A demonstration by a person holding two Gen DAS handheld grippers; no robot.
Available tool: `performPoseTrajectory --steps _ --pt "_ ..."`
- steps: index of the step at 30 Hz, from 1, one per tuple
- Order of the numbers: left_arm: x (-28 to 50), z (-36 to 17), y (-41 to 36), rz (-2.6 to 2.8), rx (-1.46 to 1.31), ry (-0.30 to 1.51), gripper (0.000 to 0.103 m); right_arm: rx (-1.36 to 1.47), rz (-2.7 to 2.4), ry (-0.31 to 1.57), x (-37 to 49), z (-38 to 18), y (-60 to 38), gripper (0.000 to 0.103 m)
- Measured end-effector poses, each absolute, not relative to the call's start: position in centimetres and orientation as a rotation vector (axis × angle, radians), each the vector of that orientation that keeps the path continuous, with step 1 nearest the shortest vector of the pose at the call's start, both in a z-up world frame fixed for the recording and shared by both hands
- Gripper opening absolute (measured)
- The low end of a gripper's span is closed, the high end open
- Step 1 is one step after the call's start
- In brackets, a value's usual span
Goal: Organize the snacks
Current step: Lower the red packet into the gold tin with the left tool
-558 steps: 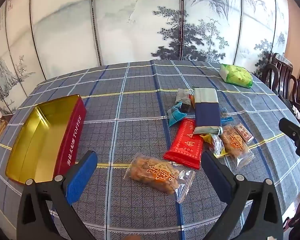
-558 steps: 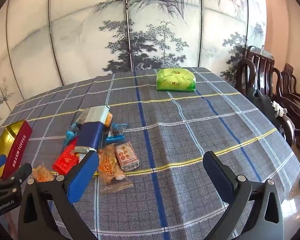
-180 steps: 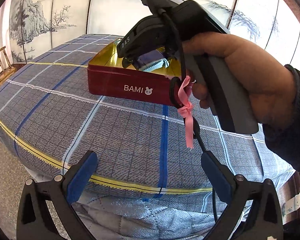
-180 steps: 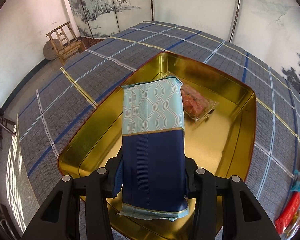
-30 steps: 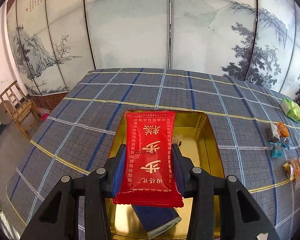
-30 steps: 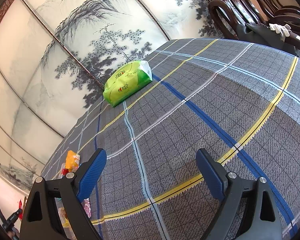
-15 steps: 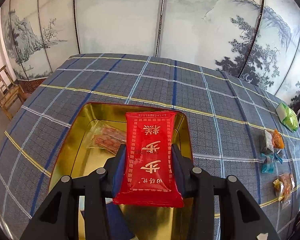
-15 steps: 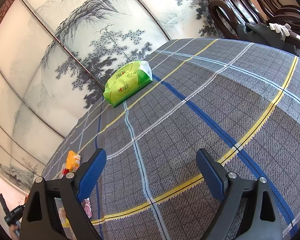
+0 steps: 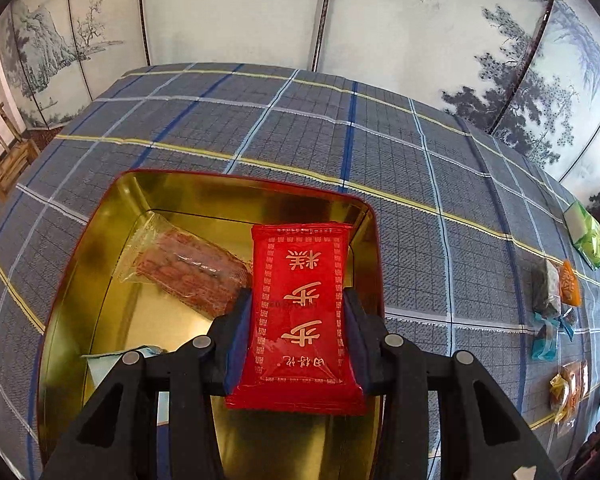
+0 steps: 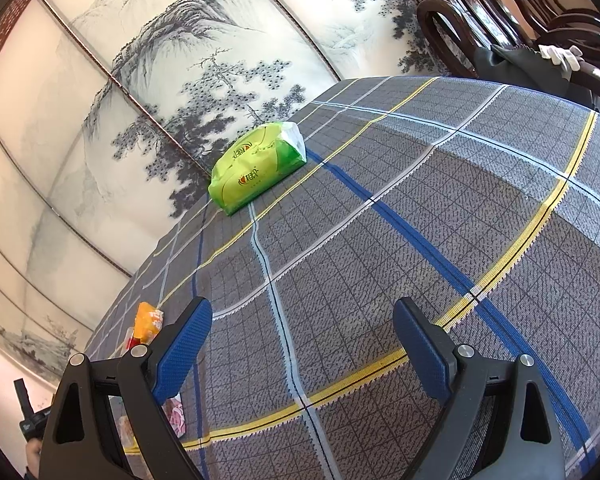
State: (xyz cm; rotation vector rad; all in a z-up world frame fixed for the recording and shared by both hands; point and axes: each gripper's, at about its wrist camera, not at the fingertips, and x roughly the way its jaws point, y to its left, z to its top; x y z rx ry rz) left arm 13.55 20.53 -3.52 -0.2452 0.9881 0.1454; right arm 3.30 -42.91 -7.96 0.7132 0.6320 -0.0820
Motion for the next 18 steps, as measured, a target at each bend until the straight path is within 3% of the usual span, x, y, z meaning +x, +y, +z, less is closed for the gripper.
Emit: performPoseTrajectory --steps 18 --pt "14.45 -4.14 20.97 0.173 -0.244 1.035 0.042 0.711 -0.081 0.633 3.33 -7.98 -42.86 0.093"
